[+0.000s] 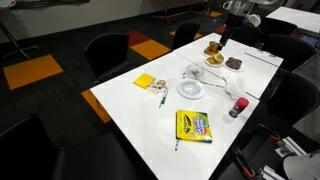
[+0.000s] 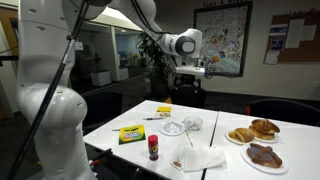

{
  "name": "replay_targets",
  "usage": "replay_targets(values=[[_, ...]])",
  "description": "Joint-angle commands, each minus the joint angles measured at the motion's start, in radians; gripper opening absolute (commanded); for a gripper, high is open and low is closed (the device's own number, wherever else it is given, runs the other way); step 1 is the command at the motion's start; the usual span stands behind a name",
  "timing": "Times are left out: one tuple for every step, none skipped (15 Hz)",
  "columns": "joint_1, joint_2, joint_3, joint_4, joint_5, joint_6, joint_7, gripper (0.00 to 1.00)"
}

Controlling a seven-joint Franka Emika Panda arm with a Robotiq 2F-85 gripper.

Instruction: Take the small pieces out of the glass box and put them on the table

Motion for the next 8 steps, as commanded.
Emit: replay_targets(values=[[-0.079,0.012,0.079,0.019,-0.021,-0.007,0.010,1.00],[-0.082,0.018,0.081,0.029,-0.022,-0.013,0.007,1.00],[-0.094,0.046,0.090,0.048,-0.003,-0.004,0.010,1.00],[-0.111,0.063,0.106,0.056,0.015,0.009,0.013,1.00],[-0.128,0.081,0.123,0.059,0.047,0.065,0.011,1.00],[-0.142,0.099,0.139,0.063,0.072,0.098,0.016,1.00],[-0.155,0.121,0.154,0.066,0.100,0.148,0.022,1.00],[-0.166,0.146,0.170,0.071,0.123,0.189,0.028,1.00]])
